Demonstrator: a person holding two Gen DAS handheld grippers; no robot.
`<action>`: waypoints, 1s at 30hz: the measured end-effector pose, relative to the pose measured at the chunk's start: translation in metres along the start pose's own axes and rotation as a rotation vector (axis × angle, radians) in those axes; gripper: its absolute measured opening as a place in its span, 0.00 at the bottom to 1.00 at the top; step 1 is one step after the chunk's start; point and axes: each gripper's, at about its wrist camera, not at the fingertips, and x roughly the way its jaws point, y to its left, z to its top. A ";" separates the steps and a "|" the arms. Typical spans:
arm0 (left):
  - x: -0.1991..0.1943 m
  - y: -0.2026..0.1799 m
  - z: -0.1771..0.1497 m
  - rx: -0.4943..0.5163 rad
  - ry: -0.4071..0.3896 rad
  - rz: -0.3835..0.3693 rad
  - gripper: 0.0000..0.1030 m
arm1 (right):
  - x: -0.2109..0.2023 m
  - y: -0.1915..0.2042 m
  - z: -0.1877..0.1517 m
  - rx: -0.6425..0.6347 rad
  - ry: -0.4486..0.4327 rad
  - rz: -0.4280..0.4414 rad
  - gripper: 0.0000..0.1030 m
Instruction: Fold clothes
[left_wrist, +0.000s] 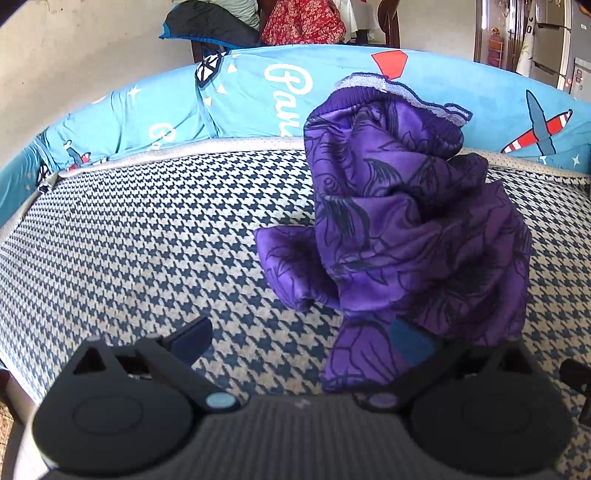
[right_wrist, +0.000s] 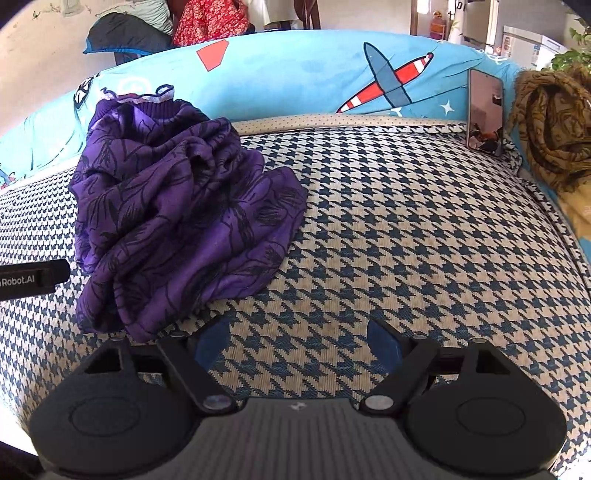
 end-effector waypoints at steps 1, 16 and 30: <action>0.000 -0.002 -0.001 -0.007 0.008 -0.013 1.00 | 0.000 -0.002 0.001 0.006 -0.003 -0.014 0.79; 0.003 -0.016 -0.005 0.000 0.023 -0.044 1.00 | 0.002 -0.020 0.006 0.080 -0.014 -0.098 0.79; 0.003 -0.019 -0.005 0.013 0.026 -0.054 1.00 | 0.005 -0.014 0.006 0.059 0.013 -0.074 0.79</action>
